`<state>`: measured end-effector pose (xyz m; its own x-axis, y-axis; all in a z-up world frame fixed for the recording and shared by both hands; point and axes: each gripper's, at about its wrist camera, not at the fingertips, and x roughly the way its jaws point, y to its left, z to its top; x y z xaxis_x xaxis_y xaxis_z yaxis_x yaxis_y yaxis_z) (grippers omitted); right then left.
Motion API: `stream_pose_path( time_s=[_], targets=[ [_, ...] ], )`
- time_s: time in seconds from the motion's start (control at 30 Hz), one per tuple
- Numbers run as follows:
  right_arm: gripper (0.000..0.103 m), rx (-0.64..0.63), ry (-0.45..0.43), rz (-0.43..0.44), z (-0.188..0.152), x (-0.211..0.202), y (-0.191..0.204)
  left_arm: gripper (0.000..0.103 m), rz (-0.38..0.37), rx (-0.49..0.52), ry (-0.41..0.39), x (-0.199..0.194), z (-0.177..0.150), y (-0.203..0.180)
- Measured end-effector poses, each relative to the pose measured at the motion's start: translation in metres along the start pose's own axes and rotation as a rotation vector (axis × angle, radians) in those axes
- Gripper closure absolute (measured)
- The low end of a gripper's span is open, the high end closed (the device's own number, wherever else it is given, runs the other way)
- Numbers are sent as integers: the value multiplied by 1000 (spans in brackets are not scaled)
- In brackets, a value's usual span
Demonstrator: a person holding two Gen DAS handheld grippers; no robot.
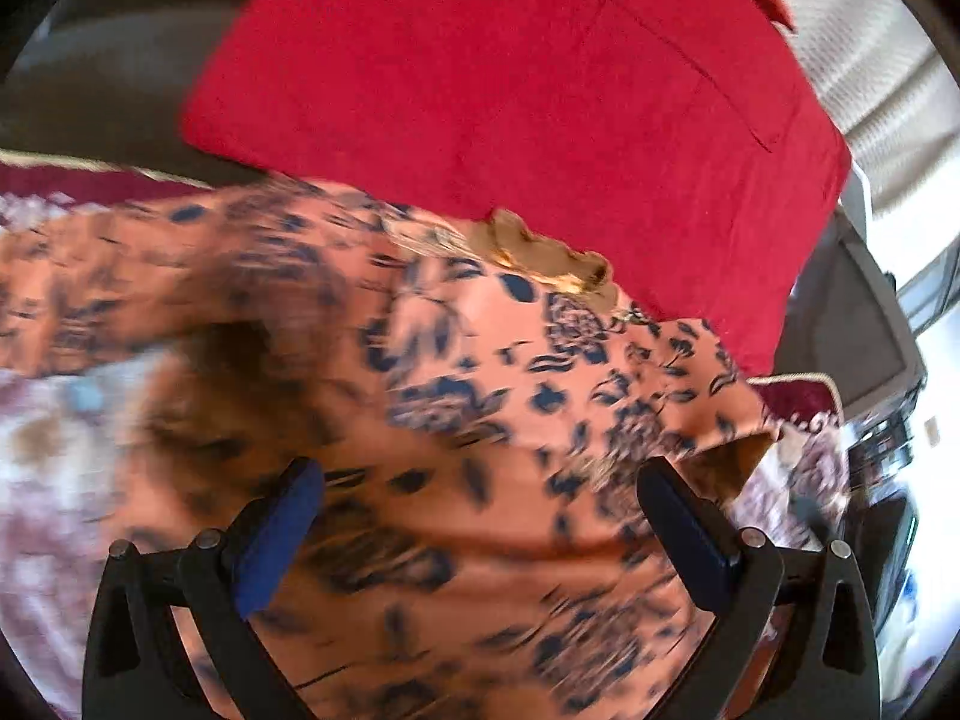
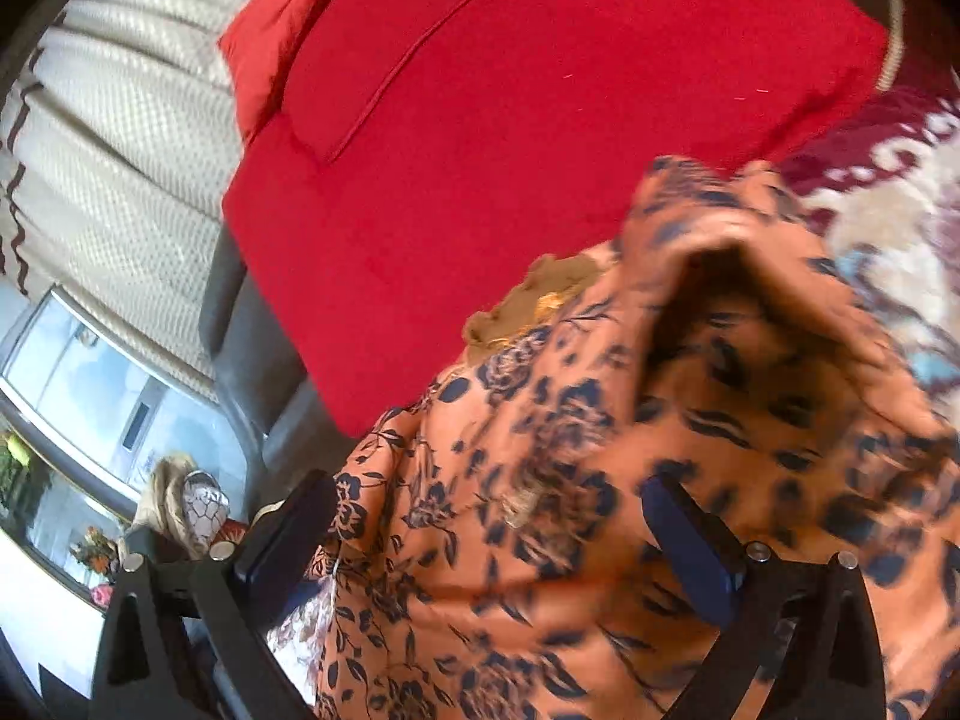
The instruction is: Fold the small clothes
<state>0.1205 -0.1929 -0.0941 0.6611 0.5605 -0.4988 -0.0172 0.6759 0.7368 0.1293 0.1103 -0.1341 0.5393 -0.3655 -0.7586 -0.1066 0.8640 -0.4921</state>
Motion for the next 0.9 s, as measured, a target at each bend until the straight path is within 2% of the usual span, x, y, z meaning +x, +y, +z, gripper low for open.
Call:
stream_pose_path(
  time_s=[0.07,0.17,0.23,0.27,0.3,0.37,0.4,0.43,0.47,0.5,0.63,0.67,0.8,0.9],
  targets=[
    [0,9,4,4,-8,-1,-4,0,25,-28,9,24,6,-11],
    [0,5,10,5,-18,-11,-14,4,144,-64,7,47,13,-7],
    [0,-5,11,5,-20,-17,-18,30,205,-124,40,62,14,10],
    [0,-9,7,7,-21,-20,-20,75,241,-136,53,66,13,16],
    [0,-7,1,8,-21,-24,-21,93,254,-130,43,64,14,19],
    [0,2,-14,11,-18,-29,-25,94,219,-128,15,51,16,23],
    [0,5,-19,10,-16,-31,-27,96,212,-128,-28,39,17,23],
    [0,15,-30,5,-14,-34,-29,96,237,-104,-119,16,19,22],
    [0,28,-37,10,-11,-36,-31,96,278,-86,-177,3,18,22],
    [0,42,-42,18,-9,-39,-33,96,297,-76,-195,-2,18,24],
    [0,71,-75,43,5,-50,-35,95,321,-57,-77,21,9,47],
    [0,76,-81,50,9,-50,-35,95,323,-58,-71,25,7,50],
    [0,117,-55,54,32,-37,-37,95,360,-21,-92,27,6,42],
    [0,145,-61,112,57,-23,-34,95,406,-18,-124,18,8,39]
  ],
)
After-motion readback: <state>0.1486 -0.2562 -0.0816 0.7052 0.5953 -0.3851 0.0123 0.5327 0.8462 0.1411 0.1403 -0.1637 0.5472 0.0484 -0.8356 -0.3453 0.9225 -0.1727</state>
